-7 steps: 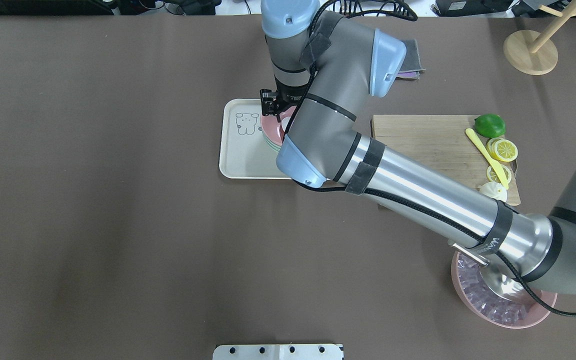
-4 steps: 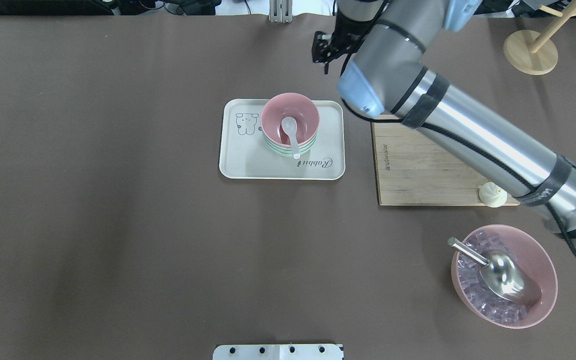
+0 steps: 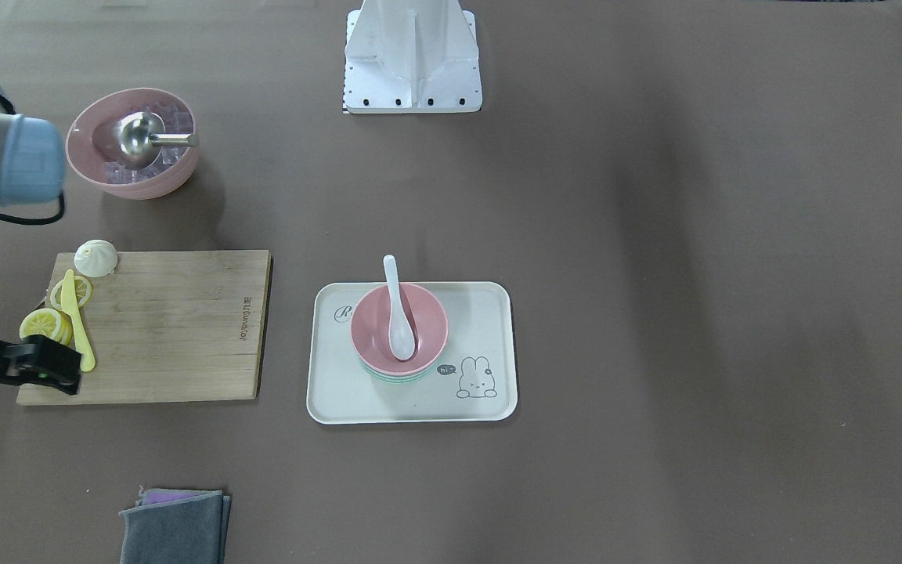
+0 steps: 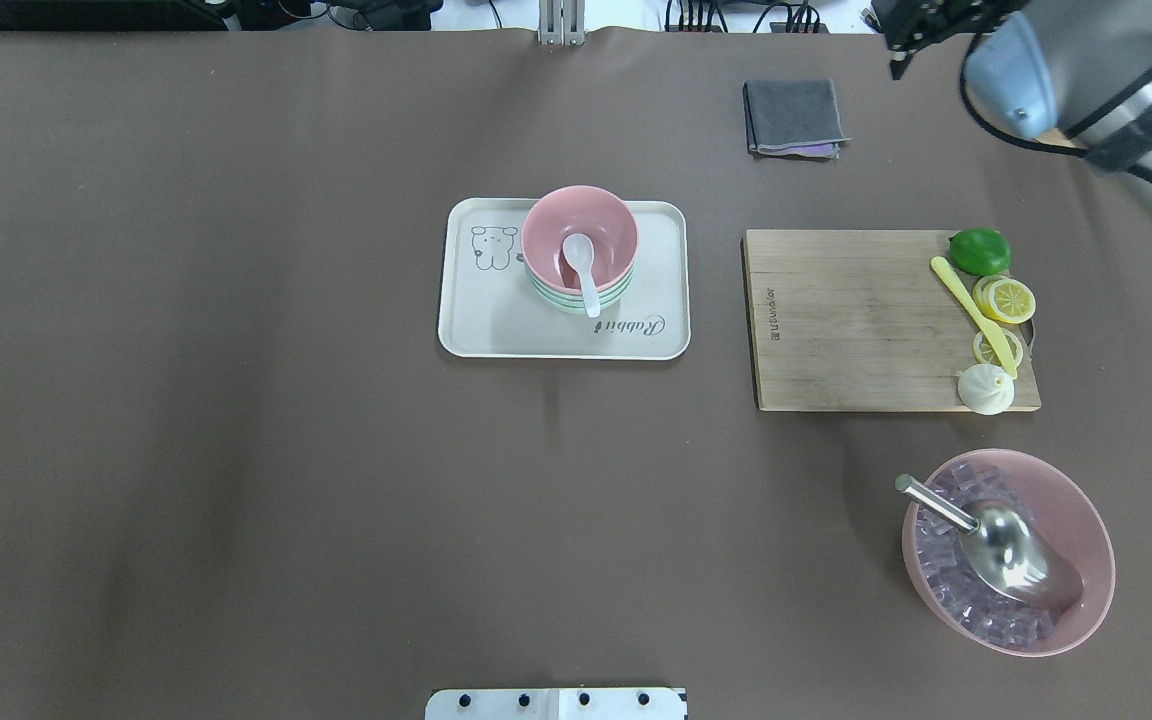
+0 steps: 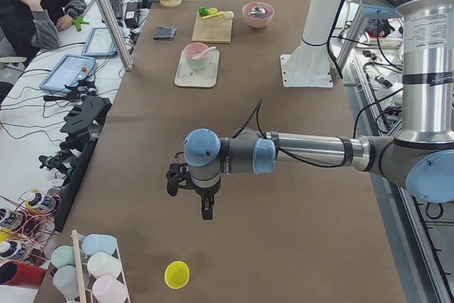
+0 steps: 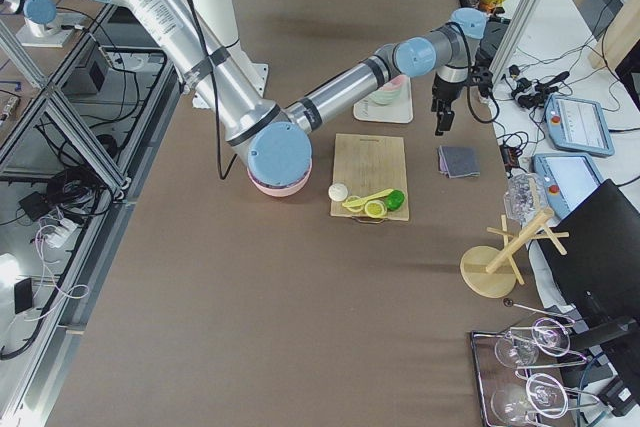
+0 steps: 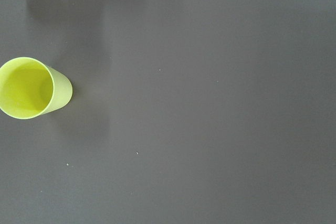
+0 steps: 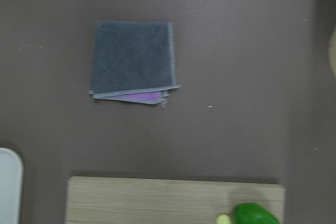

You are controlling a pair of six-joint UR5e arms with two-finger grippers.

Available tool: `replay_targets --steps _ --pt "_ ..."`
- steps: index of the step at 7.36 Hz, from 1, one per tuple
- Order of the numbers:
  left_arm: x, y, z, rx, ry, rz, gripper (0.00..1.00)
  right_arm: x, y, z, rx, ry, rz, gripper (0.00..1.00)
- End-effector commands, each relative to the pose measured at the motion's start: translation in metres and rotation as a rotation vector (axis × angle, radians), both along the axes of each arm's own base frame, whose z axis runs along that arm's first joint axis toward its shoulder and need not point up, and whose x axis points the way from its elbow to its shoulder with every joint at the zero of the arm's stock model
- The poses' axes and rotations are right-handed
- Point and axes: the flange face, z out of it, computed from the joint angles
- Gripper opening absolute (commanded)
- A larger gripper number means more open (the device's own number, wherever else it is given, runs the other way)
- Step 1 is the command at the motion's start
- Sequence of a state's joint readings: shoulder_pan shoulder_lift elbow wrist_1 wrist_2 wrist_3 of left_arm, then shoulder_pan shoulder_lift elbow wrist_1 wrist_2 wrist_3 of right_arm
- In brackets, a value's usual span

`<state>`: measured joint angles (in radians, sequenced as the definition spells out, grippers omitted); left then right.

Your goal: Stack pink bowl on green and place spoon

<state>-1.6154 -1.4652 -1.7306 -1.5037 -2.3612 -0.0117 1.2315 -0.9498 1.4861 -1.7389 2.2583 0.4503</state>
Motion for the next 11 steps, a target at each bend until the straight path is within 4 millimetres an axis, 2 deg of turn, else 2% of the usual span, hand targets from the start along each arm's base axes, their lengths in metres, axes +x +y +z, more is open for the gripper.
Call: replay_targets --steps 1,2,3,4,5,6,7,9,10,11 --pt "0.000 0.000 -0.012 0.032 0.013 -0.001 0.99 0.112 0.036 0.108 0.046 0.043 -0.057 0.99" --pt "-0.001 -0.001 -0.035 0.075 -0.002 -0.003 0.99 0.153 0.063 0.155 0.035 0.049 -0.067 1.00" --pt "0.001 0.005 -0.042 0.092 0.006 0.002 0.99 0.181 0.091 0.189 0.009 0.055 -0.057 1.00" --pt "0.002 0.004 -0.044 0.094 0.009 0.003 0.99 0.194 0.124 0.231 -0.044 0.054 -0.044 1.00" --pt "0.002 0.003 -0.045 0.091 0.008 0.003 0.99 0.206 0.162 0.261 -0.051 0.048 -0.028 1.00" --pt "0.001 0.006 -0.044 0.091 0.009 0.000 0.99 0.207 0.204 0.295 -0.039 0.025 -0.020 1.00" --pt "0.001 0.006 -0.045 0.094 0.009 0.000 0.99 0.208 0.234 0.319 -0.066 -0.006 -0.018 1.00" --pt "0.001 0.005 -0.055 0.118 0.010 0.001 0.99 0.218 0.256 0.324 -0.080 -0.014 0.002 1.00" --pt "0.001 0.005 -0.064 0.136 0.009 0.001 0.99 0.219 0.258 0.321 -0.079 -0.014 0.007 1.00" --pt "0.001 0.006 -0.065 0.139 0.007 0.001 0.99 0.218 0.258 0.321 -0.077 -0.011 0.006 1.00"
